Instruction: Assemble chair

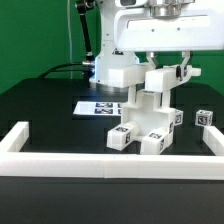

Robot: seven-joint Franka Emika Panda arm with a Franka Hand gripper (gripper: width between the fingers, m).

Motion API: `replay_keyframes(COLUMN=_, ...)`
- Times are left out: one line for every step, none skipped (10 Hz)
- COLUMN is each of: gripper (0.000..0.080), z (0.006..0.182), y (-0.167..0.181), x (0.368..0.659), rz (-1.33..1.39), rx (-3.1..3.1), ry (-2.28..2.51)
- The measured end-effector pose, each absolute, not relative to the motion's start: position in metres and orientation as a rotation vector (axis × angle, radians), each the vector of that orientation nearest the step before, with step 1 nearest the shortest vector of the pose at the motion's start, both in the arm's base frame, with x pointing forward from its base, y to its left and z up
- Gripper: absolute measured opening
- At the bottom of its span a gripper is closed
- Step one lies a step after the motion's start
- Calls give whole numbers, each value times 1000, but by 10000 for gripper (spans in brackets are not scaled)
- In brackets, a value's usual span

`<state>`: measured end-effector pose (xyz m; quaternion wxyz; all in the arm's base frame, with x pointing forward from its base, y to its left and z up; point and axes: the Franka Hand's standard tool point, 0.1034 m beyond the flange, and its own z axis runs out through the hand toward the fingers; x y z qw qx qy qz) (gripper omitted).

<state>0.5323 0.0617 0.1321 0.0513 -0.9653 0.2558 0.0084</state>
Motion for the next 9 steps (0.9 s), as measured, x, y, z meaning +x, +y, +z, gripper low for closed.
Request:
replay_keyframes(gripper=291, z=132, y=62, x=532, rz=25, rx=-2938, ry=777)
replay_keyframes(gripper=291, z=132, y=62, x=532, rz=25, rx=-2938, ry=777)
replay_keyframes(gripper=291, z=130, y=61, x=532, rz=29, rx=-2939, ry=778)
replay_keyframes(gripper=291, z=130, y=61, x=532, rz=30, rx=-2940, ry=778)
replay_keyframes(gripper=291, z=130, y=61, x=532, rz=30, rx=-2940, ry=778)
replay_keyframes(gripper=291, z=130, y=61, x=532, rz=29, rx=-2940, ry=778)
replay_keyframes(gripper=291, z=130, y=61, x=532, rz=27, rx=-2940, ry=779)
replay_keyframes(gripper=291, z=130, y=61, x=532, rz=27, rx=-2940, ry=780)
replay_keyframes(gripper=291, z=130, y=61, x=532, rz=27, rx=-2939, ry=781)
